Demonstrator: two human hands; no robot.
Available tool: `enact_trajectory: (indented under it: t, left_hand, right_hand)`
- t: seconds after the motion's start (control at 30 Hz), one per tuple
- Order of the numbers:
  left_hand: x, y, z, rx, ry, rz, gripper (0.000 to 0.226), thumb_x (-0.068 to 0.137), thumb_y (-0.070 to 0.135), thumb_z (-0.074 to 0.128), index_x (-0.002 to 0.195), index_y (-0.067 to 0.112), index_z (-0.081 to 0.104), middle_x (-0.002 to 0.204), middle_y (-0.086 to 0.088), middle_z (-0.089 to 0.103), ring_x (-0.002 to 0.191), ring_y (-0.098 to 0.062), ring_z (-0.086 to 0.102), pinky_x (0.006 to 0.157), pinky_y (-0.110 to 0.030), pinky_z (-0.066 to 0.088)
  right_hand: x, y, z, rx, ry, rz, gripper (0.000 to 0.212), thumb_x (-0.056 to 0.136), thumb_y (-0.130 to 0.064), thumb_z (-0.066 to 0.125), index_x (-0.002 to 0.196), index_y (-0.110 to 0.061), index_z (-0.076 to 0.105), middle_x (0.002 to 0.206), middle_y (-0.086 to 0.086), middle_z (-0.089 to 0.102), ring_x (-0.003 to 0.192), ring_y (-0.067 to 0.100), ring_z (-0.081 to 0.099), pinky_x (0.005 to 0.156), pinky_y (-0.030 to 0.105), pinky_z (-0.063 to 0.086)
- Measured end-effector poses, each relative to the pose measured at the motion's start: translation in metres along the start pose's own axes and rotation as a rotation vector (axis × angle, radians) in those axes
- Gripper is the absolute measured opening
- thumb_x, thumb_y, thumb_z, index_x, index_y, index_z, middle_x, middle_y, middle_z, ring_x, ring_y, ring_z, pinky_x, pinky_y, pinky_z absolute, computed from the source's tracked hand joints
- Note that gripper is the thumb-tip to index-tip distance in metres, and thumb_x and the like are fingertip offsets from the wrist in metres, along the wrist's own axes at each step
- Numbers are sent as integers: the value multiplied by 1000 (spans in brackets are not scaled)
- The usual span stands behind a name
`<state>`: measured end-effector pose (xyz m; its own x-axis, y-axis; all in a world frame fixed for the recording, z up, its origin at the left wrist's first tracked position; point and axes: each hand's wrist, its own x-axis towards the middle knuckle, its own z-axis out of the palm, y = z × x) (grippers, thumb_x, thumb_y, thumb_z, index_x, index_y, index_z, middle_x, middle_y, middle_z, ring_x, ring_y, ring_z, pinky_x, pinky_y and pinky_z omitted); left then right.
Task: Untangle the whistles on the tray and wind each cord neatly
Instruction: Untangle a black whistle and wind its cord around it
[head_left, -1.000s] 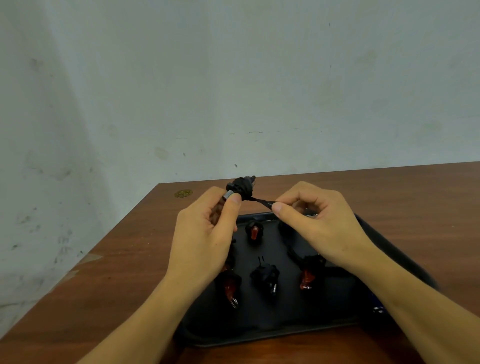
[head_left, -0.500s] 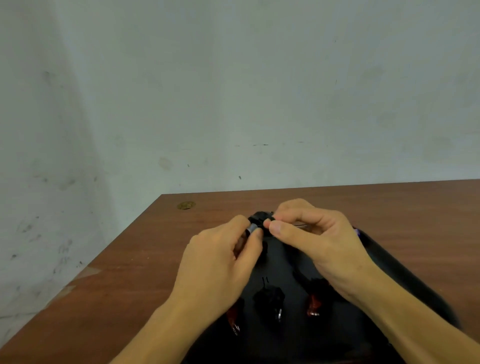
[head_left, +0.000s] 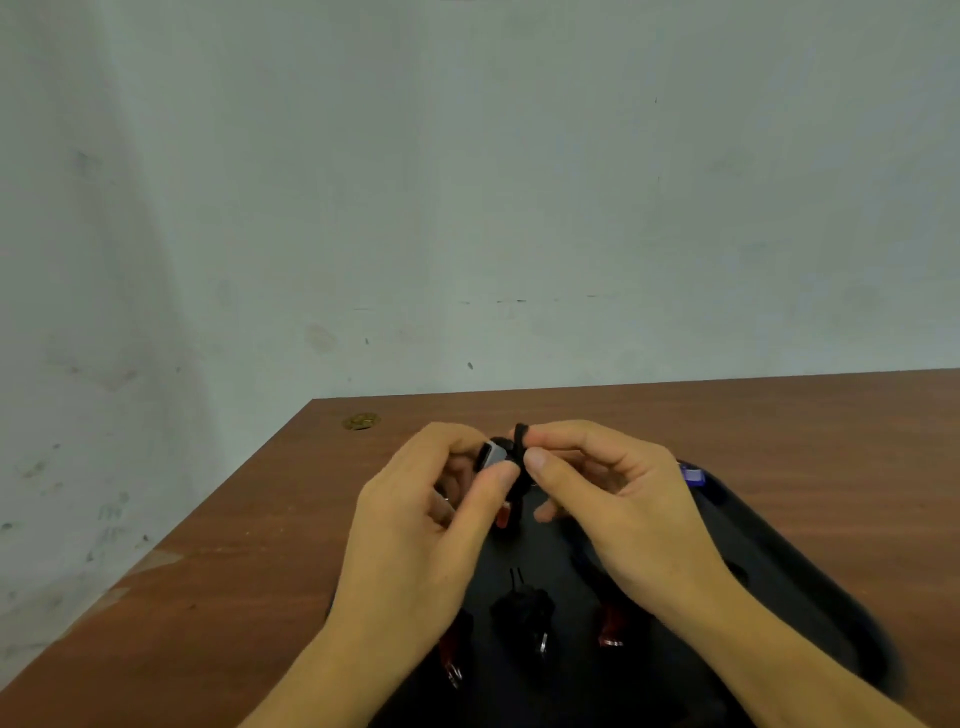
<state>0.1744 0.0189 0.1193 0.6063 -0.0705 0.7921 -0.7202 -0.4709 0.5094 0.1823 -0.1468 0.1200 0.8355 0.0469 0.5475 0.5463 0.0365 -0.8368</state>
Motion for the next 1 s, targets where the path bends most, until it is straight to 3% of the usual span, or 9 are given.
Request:
enact_trajectory:
  t: [0.17, 0.3, 0.47, 0.57, 0.67, 0.8, 0.93, 1.0]
  left_hand:
    - [-1, 1, 3, -131, -2, -53, 25, 91, 41, 57, 115, 46, 62, 106, 7, 61, 97, -17, 63, 67, -27, 56]
    - [-3, 5, 8, -212, -97, -143, 26, 97, 41, 46, 120, 45, 58, 102, 14, 67, 78, -13, 69, 58, -31, 59]
    - [-2, 9, 9, -263, -111, -198, 23, 96, 45, 41, 109, 48, 60, 81, 4, 64, 64, -17, 64, 51, -39, 58]
    - [-2, 9, 10, -310, -107, -227, 22, 93, 41, 44, 107, 40, 60, 79, -2, 62, 64, -24, 64, 54, -41, 59]
    - [-3, 12, 11, -435, -110, -267, 20, 95, 35, 45, 107, 35, 61, 89, 2, 67, 72, -27, 68, 58, -44, 60]
    - [-1, 14, 12, -543, -77, -307, 20, 95, 27, 48, 107, 28, 64, 82, -2, 66, 70, -27, 65, 51, -41, 58]
    - [-2, 10, 11, -472, -64, -259, 16, 94, 30, 51, 102, 30, 64, 84, -7, 65, 68, -32, 63, 50, -32, 56]
    - [-3, 9, 10, -403, -90, -203, 11, 99, 29, 53, 102, 33, 63, 82, -3, 63, 67, -26, 64, 52, -29, 56]
  right_hand:
    - [-1, -4, 6, 206, 53, 81, 17, 84, -15, 68, 96, -22, 78, 92, 1, 78, 78, 17, 73, 59, 29, 60]
    - [-2, -4, 9, 176, 36, 63, 19, 83, -20, 68, 99, -24, 78, 90, 5, 76, 77, 23, 73, 54, 30, 60]
    - [-5, -3, 10, 47, 45, -3, 24, 92, -11, 66, 99, -32, 75, 91, -5, 76, 77, 14, 71, 55, 29, 60]
    - [-5, -2, 10, -47, 46, -54, 23, 93, -13, 66, 104, -32, 74, 96, -10, 75, 86, 9, 70, 58, 22, 58]
    - [-7, -2, 10, -74, 41, -82, 23, 93, -14, 65, 108, -29, 74, 96, -10, 74, 82, 9, 70, 59, 21, 57]
    - [-10, -6, 14, -125, 35, -148, 26, 95, -13, 62, 115, -28, 72, 99, -14, 69, 84, 7, 69, 60, 19, 56]
    - [-9, -5, 14, -217, 48, -214, 27, 98, -14, 60, 117, -28, 72, 103, -17, 69, 95, 8, 68, 61, 29, 59]
    - [-7, -4, 12, -193, 77, -200, 24, 96, -13, 62, 112, -27, 74, 99, -14, 70, 94, 10, 69, 63, 26, 58]
